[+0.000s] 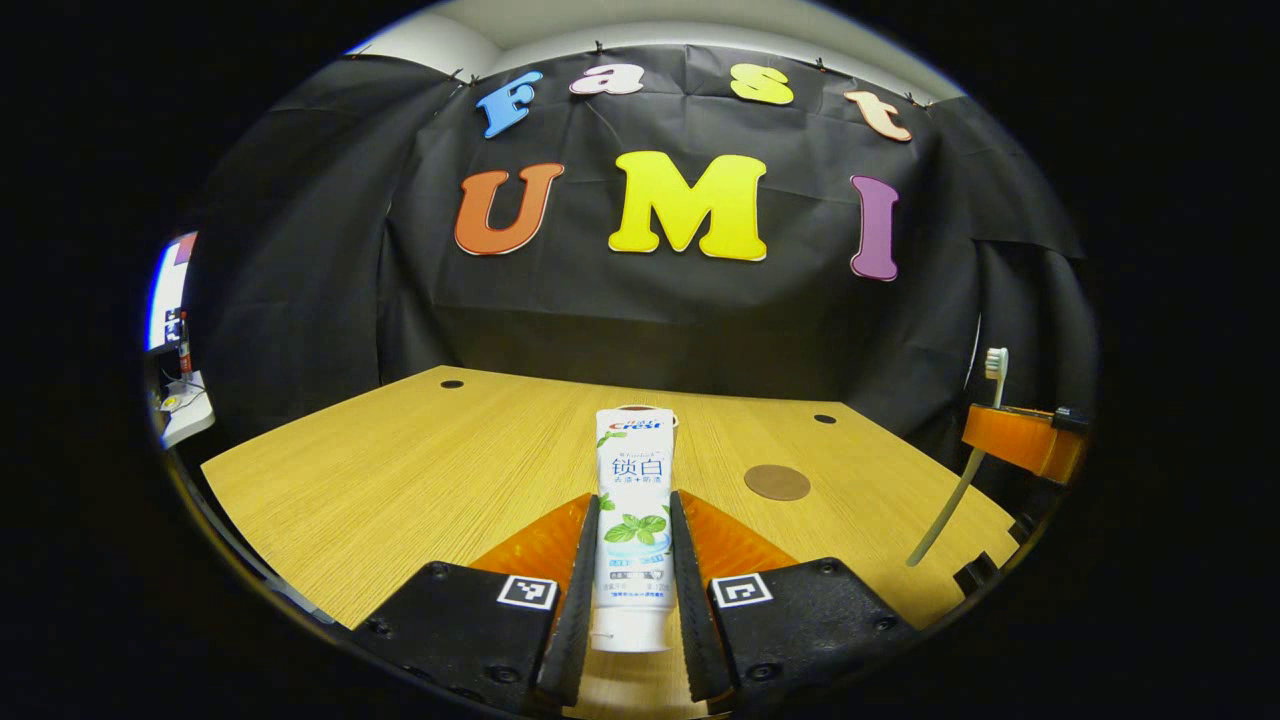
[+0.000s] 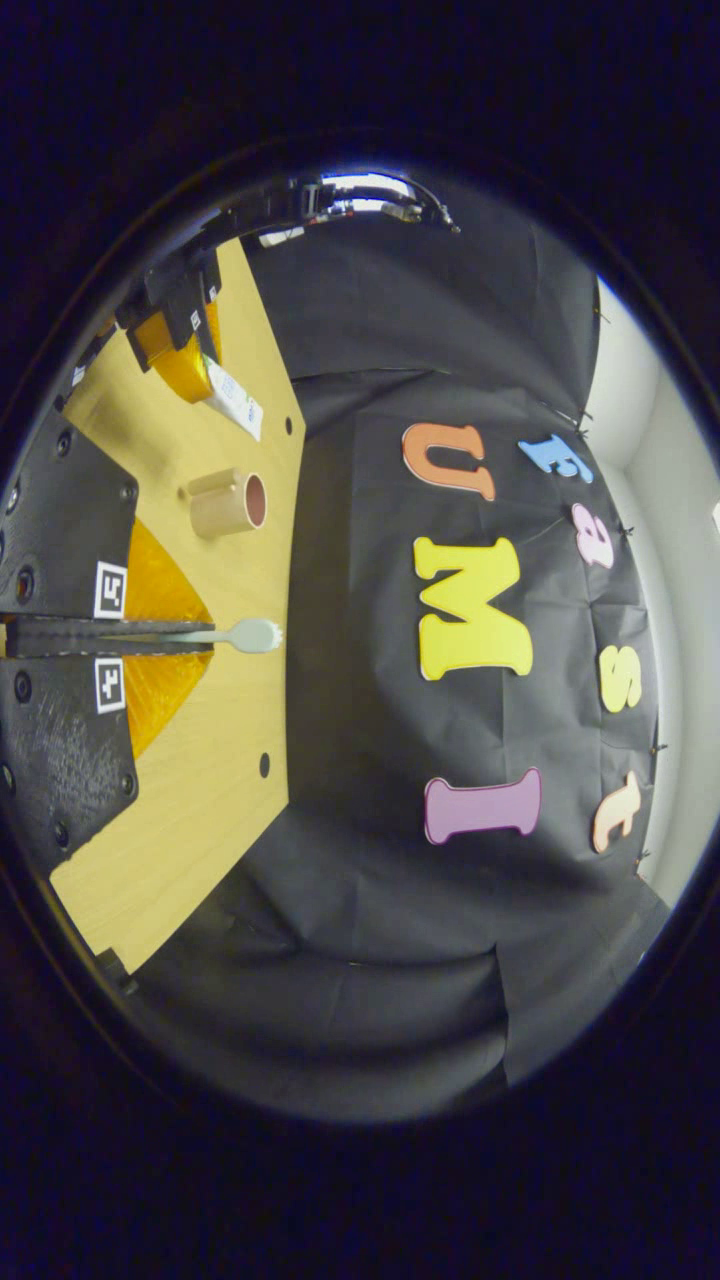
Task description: Put the toothbrush and toothpaste on the desktop into the cup, then pick up the cup and place it on the coaster on the desktop.
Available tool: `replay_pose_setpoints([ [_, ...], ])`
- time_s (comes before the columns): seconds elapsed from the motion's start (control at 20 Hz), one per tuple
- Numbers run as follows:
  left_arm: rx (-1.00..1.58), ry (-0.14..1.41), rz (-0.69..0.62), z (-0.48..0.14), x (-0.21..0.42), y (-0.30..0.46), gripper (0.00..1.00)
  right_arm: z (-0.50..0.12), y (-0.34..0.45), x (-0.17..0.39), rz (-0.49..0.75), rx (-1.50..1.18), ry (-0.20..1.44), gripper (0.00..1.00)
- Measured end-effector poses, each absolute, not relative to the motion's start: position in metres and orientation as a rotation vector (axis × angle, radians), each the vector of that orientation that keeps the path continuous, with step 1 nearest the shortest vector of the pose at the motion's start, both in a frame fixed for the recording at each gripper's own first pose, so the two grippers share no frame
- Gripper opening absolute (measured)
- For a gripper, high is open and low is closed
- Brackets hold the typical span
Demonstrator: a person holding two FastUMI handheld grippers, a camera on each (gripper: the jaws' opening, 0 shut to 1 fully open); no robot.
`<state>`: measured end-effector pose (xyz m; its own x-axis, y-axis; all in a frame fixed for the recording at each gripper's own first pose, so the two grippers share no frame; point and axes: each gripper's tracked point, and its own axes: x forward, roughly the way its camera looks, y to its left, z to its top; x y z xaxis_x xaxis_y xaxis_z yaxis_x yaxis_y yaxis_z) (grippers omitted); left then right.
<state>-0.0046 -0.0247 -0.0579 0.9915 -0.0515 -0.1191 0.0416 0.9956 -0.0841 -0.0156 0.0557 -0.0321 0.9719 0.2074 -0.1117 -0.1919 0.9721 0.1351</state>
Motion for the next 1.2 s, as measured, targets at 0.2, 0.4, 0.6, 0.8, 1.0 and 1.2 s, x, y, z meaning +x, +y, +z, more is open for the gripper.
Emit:
replay_pose_setpoints([
  [0.2, -0.072, 0.064, -0.056, -0.023, 0.025, -0.024, 0.43, -0.022, 0.054, -0.022, 0.209, 0.128, 0.102, 0.00],
  [0.4, -0.115, 0.009, -0.096, 0.013, 0.083, -0.026, 0.43, -0.021, 0.051, -0.021, 0.208, 0.125, 0.098, 0.00],
  [0.6, -0.143, 0.021, -0.070, 0.013, 0.153, -0.013, 0.43, -0.018, 0.047, -0.019, 0.201, 0.131, 0.092, 0.00],
  [0.8, -0.124, 0.049, -0.117, -0.003, 0.192, -0.025, 0.43, -0.018, 0.040, -0.014, 0.191, 0.141, 0.096, 0.00],
  [1.0, -0.125, 0.023, -0.106, 0.000, 0.202, -0.028, 0.43, -0.021, 0.039, -0.010, 0.190, 0.149, 0.107, 0.00],
  [1.2, -0.128, 0.040, -0.097, -0.005, 0.200, -0.029, 0.46, -0.020, 0.038, -0.010, 0.190, 0.149, 0.107, 0.00],
])
